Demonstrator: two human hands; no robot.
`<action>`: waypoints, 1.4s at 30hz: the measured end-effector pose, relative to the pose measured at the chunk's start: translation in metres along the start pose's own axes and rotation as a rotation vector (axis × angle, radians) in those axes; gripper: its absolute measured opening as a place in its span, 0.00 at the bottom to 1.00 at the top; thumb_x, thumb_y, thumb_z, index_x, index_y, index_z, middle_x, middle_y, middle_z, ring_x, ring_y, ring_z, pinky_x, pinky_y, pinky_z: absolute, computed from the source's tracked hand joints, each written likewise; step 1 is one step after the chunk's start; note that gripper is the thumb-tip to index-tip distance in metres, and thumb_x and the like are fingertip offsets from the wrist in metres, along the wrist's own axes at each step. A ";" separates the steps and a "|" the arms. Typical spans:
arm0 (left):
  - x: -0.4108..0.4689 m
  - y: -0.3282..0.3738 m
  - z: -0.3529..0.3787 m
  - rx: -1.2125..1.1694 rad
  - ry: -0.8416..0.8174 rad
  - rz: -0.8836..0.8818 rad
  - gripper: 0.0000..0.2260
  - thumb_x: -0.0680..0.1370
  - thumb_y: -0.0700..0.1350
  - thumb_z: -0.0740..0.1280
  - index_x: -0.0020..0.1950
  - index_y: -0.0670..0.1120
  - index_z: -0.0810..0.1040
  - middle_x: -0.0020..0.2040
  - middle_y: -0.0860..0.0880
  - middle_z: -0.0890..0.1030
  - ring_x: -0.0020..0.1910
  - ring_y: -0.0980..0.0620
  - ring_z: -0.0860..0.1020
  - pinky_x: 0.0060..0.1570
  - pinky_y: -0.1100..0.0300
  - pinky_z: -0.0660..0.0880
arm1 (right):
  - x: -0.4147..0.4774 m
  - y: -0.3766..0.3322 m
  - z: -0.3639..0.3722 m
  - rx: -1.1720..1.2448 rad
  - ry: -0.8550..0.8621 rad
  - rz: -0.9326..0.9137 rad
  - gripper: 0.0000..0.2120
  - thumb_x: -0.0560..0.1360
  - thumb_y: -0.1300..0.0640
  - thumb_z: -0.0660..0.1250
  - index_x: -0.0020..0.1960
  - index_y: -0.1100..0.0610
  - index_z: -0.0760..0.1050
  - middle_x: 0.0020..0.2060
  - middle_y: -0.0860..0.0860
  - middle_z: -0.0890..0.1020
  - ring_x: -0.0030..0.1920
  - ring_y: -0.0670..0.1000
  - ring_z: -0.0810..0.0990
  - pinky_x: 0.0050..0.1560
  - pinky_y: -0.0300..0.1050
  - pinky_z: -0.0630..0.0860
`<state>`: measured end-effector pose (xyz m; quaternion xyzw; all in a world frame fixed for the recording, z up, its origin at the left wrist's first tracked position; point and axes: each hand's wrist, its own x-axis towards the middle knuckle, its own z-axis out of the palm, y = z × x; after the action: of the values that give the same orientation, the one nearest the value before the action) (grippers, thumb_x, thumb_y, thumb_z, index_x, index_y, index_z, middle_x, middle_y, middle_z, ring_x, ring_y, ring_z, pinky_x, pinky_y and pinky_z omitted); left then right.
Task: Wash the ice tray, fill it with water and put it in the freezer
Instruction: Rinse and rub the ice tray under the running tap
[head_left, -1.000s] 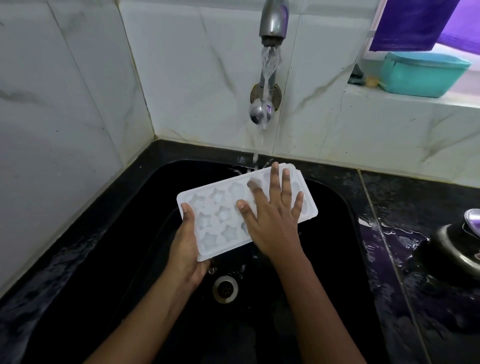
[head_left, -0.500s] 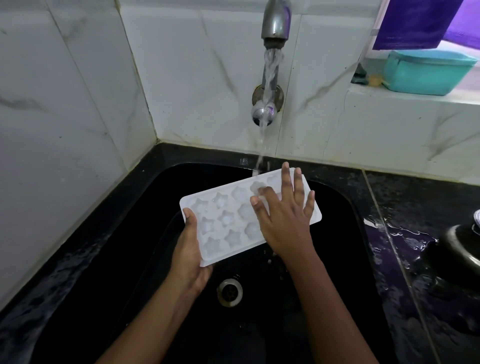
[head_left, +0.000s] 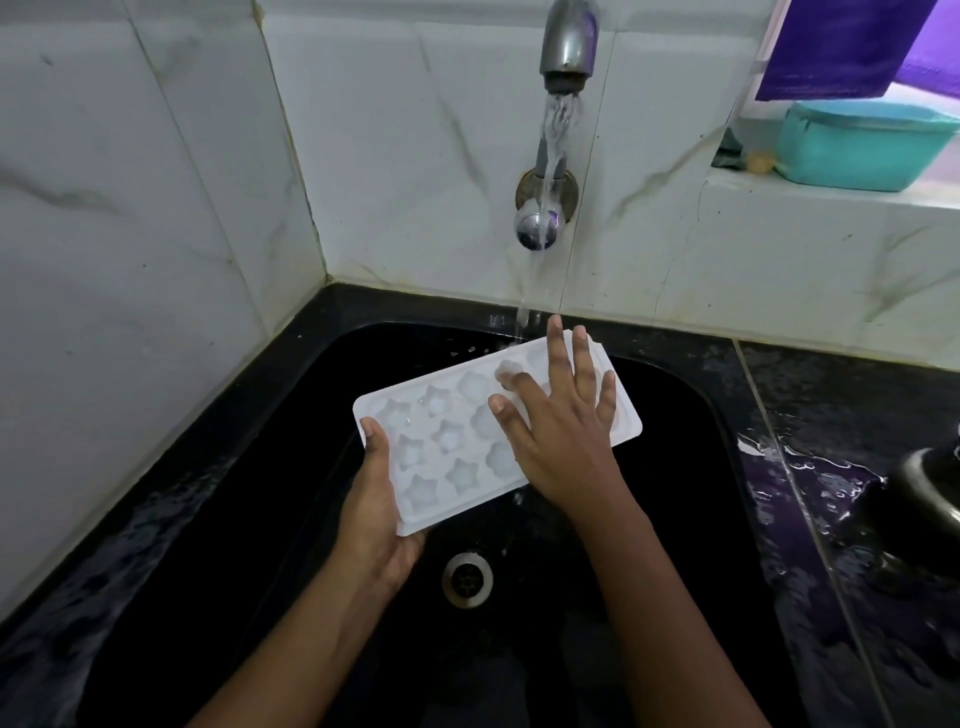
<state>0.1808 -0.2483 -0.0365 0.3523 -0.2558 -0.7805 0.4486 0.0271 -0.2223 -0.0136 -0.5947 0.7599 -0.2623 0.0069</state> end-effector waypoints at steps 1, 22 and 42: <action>-0.001 -0.001 0.000 -0.002 0.000 -0.002 0.29 0.71 0.65 0.56 0.63 0.48 0.77 0.57 0.45 0.84 0.54 0.45 0.83 0.53 0.47 0.77 | 0.000 0.001 -0.002 0.003 -0.002 0.005 0.26 0.76 0.35 0.43 0.63 0.43 0.71 0.76 0.46 0.36 0.71 0.44 0.26 0.69 0.56 0.30; 0.016 -0.008 0.007 0.029 -0.021 -0.009 0.29 0.74 0.65 0.55 0.63 0.46 0.76 0.58 0.44 0.83 0.56 0.45 0.82 0.53 0.48 0.80 | 0.001 0.017 0.003 -0.060 0.059 0.049 0.32 0.74 0.34 0.38 0.65 0.44 0.70 0.75 0.45 0.36 0.72 0.46 0.28 0.69 0.56 0.29; 0.016 -0.002 0.008 -0.037 0.026 0.037 0.29 0.74 0.66 0.55 0.63 0.48 0.76 0.57 0.46 0.84 0.55 0.47 0.83 0.52 0.51 0.81 | 0.002 0.017 0.004 0.018 0.205 0.015 0.22 0.73 0.41 0.49 0.47 0.50 0.78 0.76 0.50 0.57 0.76 0.51 0.48 0.71 0.62 0.47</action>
<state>0.1683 -0.2611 -0.0382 0.3492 -0.2418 -0.7720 0.4729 0.0125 -0.2232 -0.0236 -0.5591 0.7585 -0.3287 -0.0638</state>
